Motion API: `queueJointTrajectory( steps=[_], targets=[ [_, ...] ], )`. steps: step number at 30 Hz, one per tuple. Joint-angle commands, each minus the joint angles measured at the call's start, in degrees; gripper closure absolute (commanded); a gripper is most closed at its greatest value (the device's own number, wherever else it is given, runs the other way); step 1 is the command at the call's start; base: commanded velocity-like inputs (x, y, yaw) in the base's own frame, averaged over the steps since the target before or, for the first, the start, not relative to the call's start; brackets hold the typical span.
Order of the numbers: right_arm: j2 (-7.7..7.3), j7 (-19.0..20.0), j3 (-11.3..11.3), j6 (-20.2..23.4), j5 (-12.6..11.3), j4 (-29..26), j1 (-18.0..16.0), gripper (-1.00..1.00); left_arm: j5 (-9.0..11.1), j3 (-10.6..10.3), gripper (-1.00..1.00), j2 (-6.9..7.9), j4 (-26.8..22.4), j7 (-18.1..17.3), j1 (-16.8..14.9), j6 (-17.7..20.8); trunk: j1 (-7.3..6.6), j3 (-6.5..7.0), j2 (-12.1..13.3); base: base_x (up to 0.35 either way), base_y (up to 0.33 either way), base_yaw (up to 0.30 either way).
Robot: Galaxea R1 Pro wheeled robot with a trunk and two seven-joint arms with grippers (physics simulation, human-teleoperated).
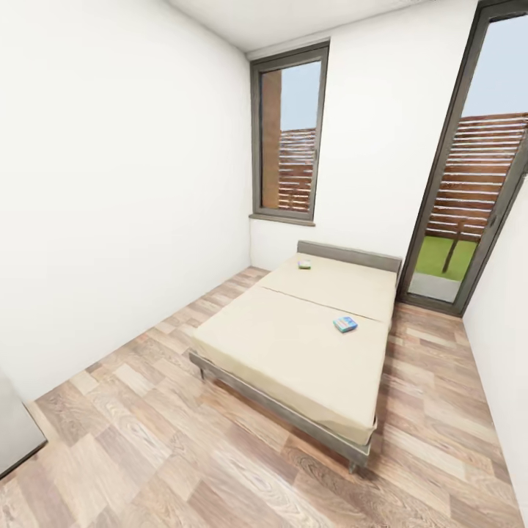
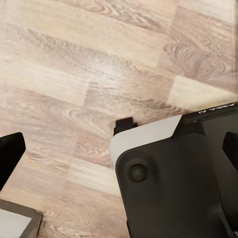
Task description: Put all the toys in the child's room - the three board games (two on the bed and one on the table), the two jigsaw puzzles on the table, and the tennis ball on the table - inside the toy box on the table in the child's room.
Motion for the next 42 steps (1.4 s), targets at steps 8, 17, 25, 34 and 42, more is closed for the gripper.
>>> queueJointTrajectory(
  steps=[8, 17, 25, 34, 42],
  targets=[
    [0.03, -0.06, -0.24, 0.05, -0.21, -0.04, -0.03, -1.00, -0.60, -0.11, -1.00, 0.01, -0.16, -0.07, 0.00, 0.38, 0.02, -0.43, -0.09, 0.000, 0.000, -0.267],
    [0.03, -0.06, -0.24, 0.05, -0.22, -0.04, -0.03, -1.00, -0.60, -0.11, -1.00, 0.01, -0.16, -0.07, 0.00, 0.39, 0.02, -0.89, -0.09, 0.000, 0.005, -0.254],
    [0.03, -0.06, -0.24, 0.05, -0.24, -0.04, -0.03, -1.00, -0.60, -0.11, -1.00, 0.01, -0.16, -0.07, 0.00, 0.39, 0.02, -1.32, -0.09, 0.000, 0.070, -0.248],
    [0.03, -0.06, -0.24, 0.05, -0.25, -0.04, -0.03, -1.00, -0.62, -0.11, -1.00, 0.01, -0.16, -0.07, 0.00, 0.39, 0.02, -1.83, -0.09, 0.000, 0.058, -0.241],
    [0.03, -0.06, -0.24, 0.05, -0.23, -0.04, -0.03, -1.00, -0.64, -0.11, -1.00, 0.01, -0.16, -0.07, 0.00, 0.36, 0.02, -2.31, -0.09, 0.000, 0.007, -0.234]
  ],
)
